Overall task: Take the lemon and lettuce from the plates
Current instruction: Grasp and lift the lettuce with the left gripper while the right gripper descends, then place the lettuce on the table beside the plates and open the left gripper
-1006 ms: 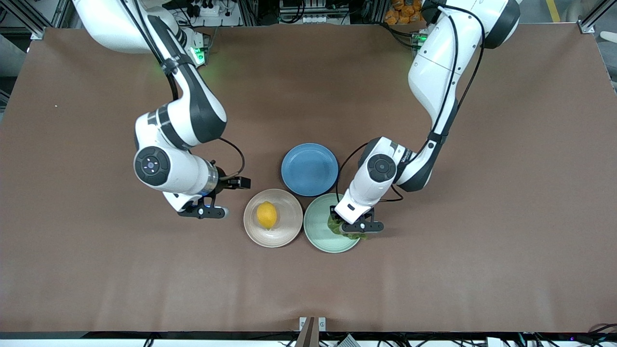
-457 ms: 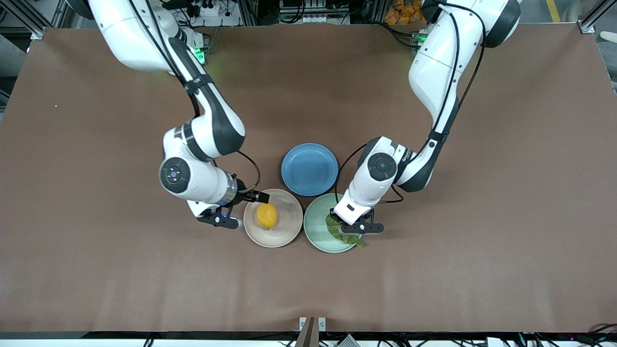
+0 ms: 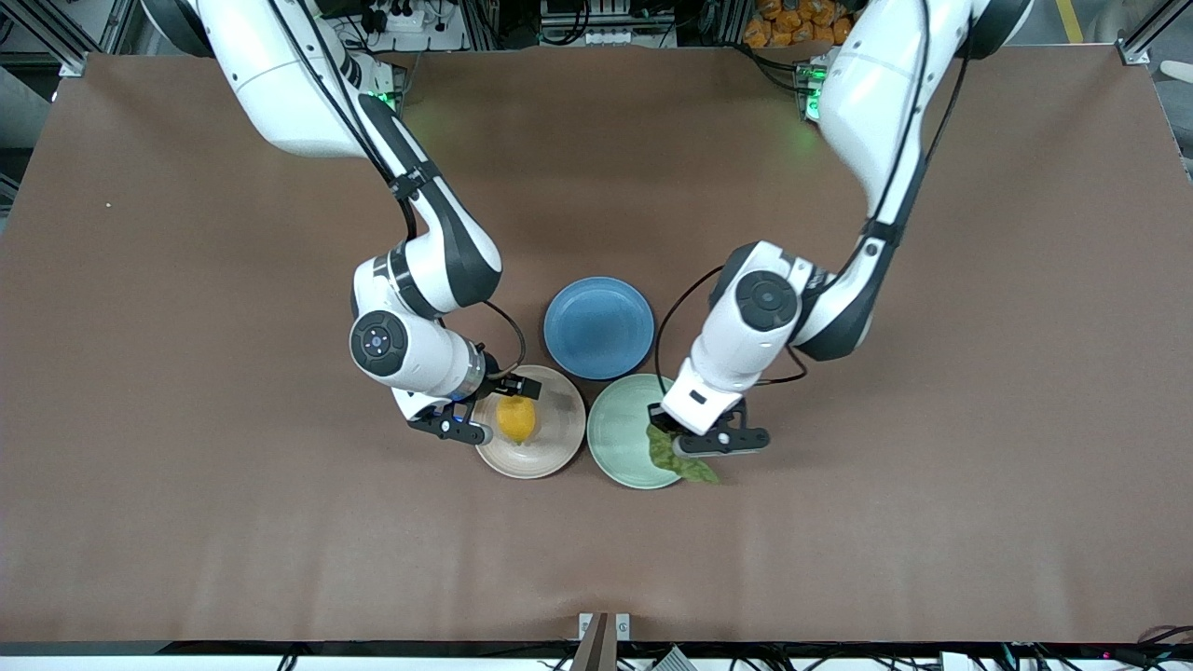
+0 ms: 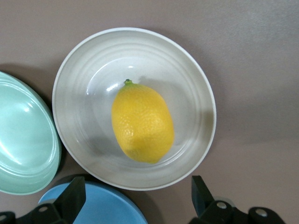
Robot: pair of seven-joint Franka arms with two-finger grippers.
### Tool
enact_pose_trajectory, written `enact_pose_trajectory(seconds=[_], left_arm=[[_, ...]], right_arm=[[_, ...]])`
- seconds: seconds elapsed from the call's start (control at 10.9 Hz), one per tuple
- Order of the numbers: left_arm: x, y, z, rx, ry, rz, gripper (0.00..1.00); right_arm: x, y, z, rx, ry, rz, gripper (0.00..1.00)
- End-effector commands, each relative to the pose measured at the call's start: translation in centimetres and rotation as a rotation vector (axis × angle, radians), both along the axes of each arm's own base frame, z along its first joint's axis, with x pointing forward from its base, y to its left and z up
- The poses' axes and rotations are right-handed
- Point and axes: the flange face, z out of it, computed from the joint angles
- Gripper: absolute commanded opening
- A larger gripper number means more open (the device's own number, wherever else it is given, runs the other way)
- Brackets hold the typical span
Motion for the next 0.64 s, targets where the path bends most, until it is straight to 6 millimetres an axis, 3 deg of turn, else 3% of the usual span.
enact_pose_trajectory(seconds=[0.0,0.18,0.37,0.55], left_arm=[[1.6,6.6,5.1,0.041,0.033,0.089,0.00],[2.6,11.2,6.3,0.084,0.076,0.069,0.00],[3.6,18.5,5.5,0.139,0.119,-0.018,0.00],[4.0,24.0,3.5,0.164,0.153,-0.077,0.00]], right_arm=[[0.8,1.0,-2.4,0.013,-0.026,-0.029,1.00],[0.5,2.0,-3.8,0.013,-0.046,-0.022,1.00],[0.2,2.4,-4.9,0.005,-0.048,-0.015,1.00],[-0.2,2.8,-5.4,-0.010,-0.051,0.005,1.00]])
